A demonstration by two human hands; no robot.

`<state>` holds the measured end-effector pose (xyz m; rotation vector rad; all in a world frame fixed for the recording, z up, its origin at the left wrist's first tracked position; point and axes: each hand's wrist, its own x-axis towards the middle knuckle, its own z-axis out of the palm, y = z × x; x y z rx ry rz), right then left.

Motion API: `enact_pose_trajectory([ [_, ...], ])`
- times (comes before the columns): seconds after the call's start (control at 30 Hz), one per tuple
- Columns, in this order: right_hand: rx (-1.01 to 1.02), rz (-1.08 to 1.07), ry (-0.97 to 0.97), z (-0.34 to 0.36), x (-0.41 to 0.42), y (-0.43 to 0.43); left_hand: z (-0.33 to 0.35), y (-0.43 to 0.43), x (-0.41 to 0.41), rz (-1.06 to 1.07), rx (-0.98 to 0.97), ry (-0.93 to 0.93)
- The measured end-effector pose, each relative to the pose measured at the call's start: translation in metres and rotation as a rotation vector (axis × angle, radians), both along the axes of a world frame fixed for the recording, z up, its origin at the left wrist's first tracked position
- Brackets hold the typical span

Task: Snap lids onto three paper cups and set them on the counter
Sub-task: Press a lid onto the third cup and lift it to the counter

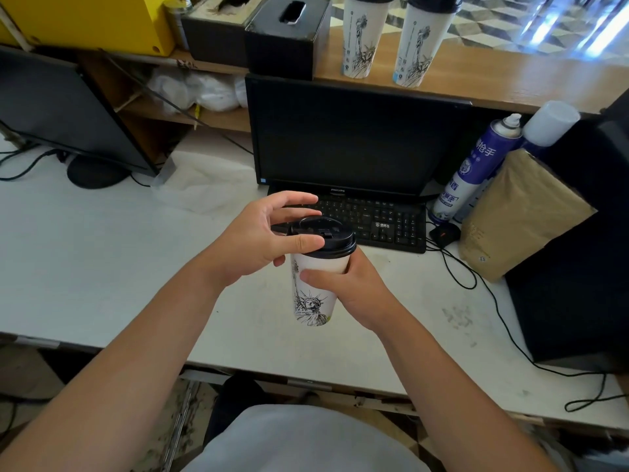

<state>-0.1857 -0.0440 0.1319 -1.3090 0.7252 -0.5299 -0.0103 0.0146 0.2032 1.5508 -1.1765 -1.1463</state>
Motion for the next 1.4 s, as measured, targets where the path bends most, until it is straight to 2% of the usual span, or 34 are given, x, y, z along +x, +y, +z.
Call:
enact_pose_trajectory([
  [0.37, 0.027, 0.067, 0.026, -0.001, -0.009, -0.006, -0.004, 0.002, 0.005, -0.076, -0.056, 0.087],
  [0.73, 0.103, 0.157, -0.044, 0.005, -0.011, -0.008, -0.008, -0.001, 0.015, -0.170, -0.055, 0.137],
  [1.13, 0.098, 0.103, -0.015, 0.004, -0.007, -0.011, -0.005, -0.005, 0.013, -0.152, -0.067, 0.106],
  [1.3, 0.153, 0.133, -0.125, 0.006, -0.005, -0.009, -0.018, -0.002, 0.003, -0.029, -0.111, 0.132],
  [1.4, 0.170, 0.045, -0.144, 0.006, -0.004, -0.009, -0.037, 0.004, -0.005, 0.097, -0.143, 0.079],
])
